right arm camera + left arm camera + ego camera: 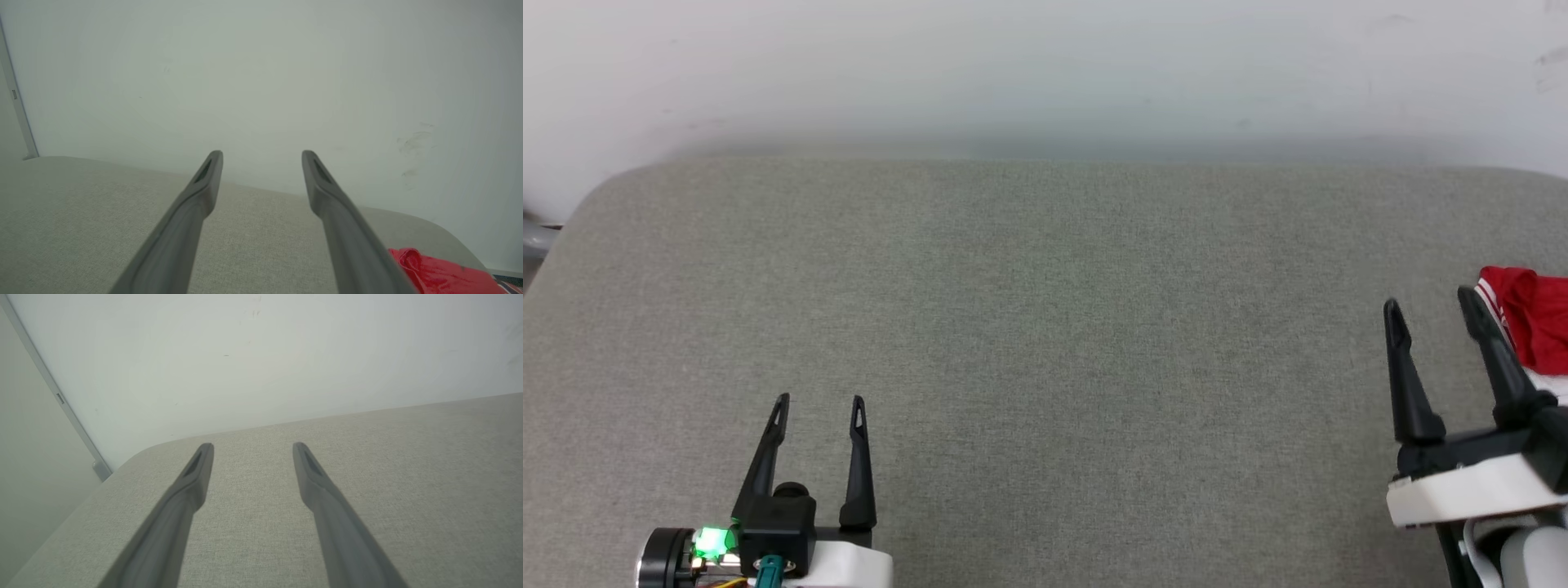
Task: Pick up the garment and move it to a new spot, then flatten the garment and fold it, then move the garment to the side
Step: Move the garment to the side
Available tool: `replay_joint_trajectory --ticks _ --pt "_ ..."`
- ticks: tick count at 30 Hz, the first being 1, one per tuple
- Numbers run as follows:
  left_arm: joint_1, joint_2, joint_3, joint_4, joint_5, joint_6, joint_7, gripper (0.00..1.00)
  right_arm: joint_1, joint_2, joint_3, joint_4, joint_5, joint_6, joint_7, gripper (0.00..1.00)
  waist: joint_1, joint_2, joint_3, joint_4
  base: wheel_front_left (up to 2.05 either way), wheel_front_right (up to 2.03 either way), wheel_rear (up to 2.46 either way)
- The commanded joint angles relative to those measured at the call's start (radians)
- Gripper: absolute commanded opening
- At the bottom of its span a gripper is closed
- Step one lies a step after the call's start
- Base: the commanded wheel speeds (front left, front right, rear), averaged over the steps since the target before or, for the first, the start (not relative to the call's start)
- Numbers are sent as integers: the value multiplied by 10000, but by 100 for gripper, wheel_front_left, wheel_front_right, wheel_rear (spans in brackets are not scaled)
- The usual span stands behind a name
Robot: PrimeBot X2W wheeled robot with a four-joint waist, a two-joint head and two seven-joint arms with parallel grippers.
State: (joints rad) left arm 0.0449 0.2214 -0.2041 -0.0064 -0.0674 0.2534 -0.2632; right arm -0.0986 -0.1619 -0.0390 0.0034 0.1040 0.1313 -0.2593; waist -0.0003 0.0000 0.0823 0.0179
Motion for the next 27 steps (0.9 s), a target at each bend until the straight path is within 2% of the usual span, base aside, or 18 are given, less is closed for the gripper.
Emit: replay_joint_trajectory --ticks 1,14,27 --pt "89 -13 19 11 26 -64 -20 100 164 61 -9 25 68 -14 -31 100 3 0 -81 53 0 0 0" --pt "557 -292 119 206 76 -506 -19 100 1799 644 -216 98 149 -13 -53 100 3 0 -676 80 0 0 0" --pt "740 -489 395 336 76 -943 -18 100 2392 927 -105 2 164 -13 29 100 3 0 -835 51 0 0 0"
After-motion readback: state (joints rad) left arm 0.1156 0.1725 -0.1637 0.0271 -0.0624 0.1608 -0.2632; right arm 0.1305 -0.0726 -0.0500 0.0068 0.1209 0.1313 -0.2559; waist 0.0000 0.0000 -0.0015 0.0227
